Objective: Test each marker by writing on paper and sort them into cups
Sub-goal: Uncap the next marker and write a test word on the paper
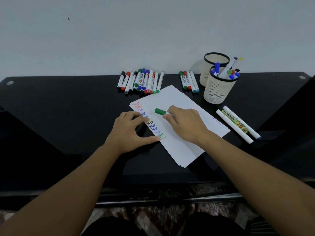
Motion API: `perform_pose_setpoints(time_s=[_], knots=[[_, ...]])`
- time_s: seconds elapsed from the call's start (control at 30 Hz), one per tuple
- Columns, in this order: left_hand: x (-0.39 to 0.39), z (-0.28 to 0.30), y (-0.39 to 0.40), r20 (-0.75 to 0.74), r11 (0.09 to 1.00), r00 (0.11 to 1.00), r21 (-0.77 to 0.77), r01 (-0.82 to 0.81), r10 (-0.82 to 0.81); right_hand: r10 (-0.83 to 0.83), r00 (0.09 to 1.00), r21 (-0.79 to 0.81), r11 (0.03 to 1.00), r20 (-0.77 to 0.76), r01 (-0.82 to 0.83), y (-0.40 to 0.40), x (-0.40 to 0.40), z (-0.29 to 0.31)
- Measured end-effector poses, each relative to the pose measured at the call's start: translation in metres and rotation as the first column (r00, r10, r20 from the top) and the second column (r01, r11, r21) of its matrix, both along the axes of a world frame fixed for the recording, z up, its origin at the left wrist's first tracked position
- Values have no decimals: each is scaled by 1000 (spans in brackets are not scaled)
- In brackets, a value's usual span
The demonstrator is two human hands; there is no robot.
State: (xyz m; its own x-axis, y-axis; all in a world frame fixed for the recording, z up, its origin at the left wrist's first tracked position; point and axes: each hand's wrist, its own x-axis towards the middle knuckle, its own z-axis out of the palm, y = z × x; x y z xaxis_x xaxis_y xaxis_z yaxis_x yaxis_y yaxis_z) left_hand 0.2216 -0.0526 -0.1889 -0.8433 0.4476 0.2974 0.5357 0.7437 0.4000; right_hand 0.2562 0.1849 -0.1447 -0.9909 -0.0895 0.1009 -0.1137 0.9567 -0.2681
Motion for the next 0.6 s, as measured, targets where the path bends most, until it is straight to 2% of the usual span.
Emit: perform_pose_setpoints(time_s=[0.1, 0.2, 0.3, 0.4, 0.6], knots=[[0, 0, 1, -5, 1000, 1000, -10, 7, -7, 26, 999, -76, 997, -23, -27, 1, 3, 0], [0, -1, 1, -27, 1000, 999, 13, 18, -17, 19, 999, -182, 983, 27, -14, 2, 5, 3], [1, -3, 2, -39, 999, 999, 29, 28, -26, 21, 998, -164, 986, 58, -11, 5, 8, 2], [0, -3, 2, -59, 998, 997, 43, 42, -40, 52, 998, -61, 997, 37, -50, 4, 9, 2], [2, -2, 2, -98, 997, 994, 46, 59, -55, -16, 998, 52, 999, 55, 13, 1, 9, 4]])
